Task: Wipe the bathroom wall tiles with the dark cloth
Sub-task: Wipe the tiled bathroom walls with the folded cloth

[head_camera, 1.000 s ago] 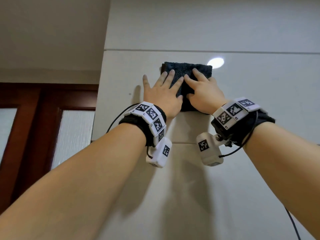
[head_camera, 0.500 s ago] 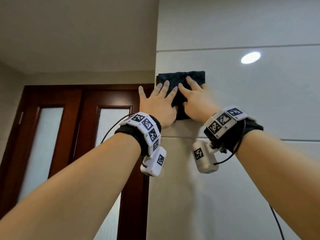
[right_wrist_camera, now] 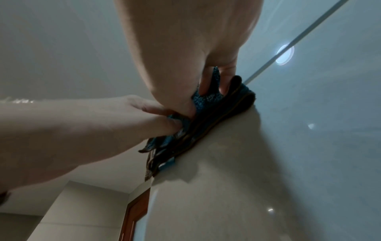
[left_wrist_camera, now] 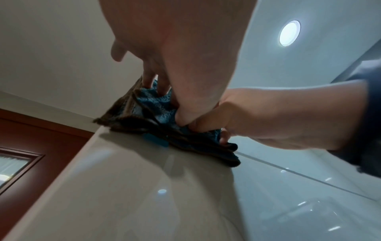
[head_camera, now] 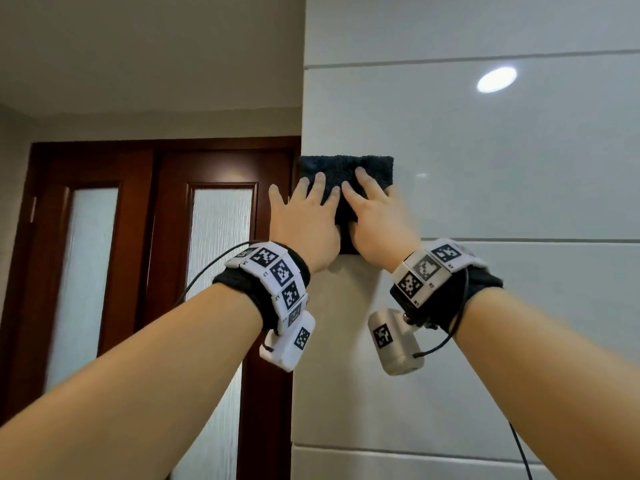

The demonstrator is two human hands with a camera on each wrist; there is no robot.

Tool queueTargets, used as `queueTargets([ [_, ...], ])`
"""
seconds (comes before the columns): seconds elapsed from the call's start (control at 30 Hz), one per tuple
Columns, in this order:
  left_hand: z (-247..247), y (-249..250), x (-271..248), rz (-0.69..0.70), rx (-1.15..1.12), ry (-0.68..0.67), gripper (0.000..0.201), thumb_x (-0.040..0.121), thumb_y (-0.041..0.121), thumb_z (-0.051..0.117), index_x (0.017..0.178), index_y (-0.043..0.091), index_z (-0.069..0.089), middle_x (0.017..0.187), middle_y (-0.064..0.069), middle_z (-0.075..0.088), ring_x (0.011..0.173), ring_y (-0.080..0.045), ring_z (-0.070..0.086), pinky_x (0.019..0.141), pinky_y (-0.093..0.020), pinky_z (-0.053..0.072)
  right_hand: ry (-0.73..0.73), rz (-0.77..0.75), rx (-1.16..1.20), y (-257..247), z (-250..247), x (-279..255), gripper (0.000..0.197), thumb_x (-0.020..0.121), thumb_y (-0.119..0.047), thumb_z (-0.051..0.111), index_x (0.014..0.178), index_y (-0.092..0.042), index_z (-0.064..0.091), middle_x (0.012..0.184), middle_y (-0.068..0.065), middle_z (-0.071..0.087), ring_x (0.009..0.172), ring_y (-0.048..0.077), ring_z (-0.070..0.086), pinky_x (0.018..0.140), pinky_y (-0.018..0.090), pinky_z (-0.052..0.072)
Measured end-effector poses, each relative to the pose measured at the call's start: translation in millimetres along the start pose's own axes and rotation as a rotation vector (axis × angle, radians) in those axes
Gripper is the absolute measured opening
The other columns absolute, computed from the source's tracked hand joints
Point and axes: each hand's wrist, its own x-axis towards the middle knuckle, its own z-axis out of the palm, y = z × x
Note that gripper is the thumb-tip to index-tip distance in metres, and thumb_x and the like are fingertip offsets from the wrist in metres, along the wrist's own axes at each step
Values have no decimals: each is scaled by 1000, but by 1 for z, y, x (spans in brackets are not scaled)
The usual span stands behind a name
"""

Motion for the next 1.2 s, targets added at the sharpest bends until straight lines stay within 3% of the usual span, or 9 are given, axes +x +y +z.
queueTargets([
  [0.17,5,10,-8,9,-6,6,65,99,44,38,158,26,17,167,-5,7,152,-25,10,116,-65,12,21,-2,5,8,9,-13,64,96,-26,46,155,-21,20,164,4,4,116,35,40,100,35,35],
  [0.33,5,6,4,-6,-48,24,64,100,46,35,158,28,15,167,-1,6,153,-22,7,116,-65,10,39,-11,-30,11,13,8,65,93,-25,44,154,-16,23,163,9,6,128,39,37,105,38,32],
  [0.5,2,0,25,-24,-62,47,64,100,46,34,158,29,13,167,1,4,153,-20,5,115,-66,11,17,-28,-58,17,2,35,67,93,-22,42,155,-14,18,163,12,3,144,36,22,113,39,21],
  [0.73,-5,-18,59,-8,-59,96,63,101,46,33,158,30,12,167,1,4,153,-19,5,117,-63,9,-3,-15,-73,16,-18,71,65,96,-25,41,156,-19,17,163,8,2,139,39,26,114,37,22],
  [0.97,-25,-35,99,-2,-43,58,65,100,46,31,159,29,10,167,-2,3,153,-22,7,120,-58,9,-45,54,-26,13,-42,109,69,94,-19,42,156,-29,15,163,-4,2,141,39,22,114,45,30],
  [1.1,-30,-28,97,-19,-26,2,66,99,46,31,159,28,9,167,-3,1,153,-24,6,120,-57,7,-57,25,-70,14,-35,106,68,97,-24,42,157,-24,10,164,3,-3,146,34,16,119,40,16],
  [1.2,-24,-25,85,-7,-30,16,67,98,44,35,159,29,11,167,-3,3,153,-24,7,120,-58,8,-45,29,-60,16,-26,94,69,96,-28,43,157,-26,9,164,2,-3,143,38,21,117,40,20],
])
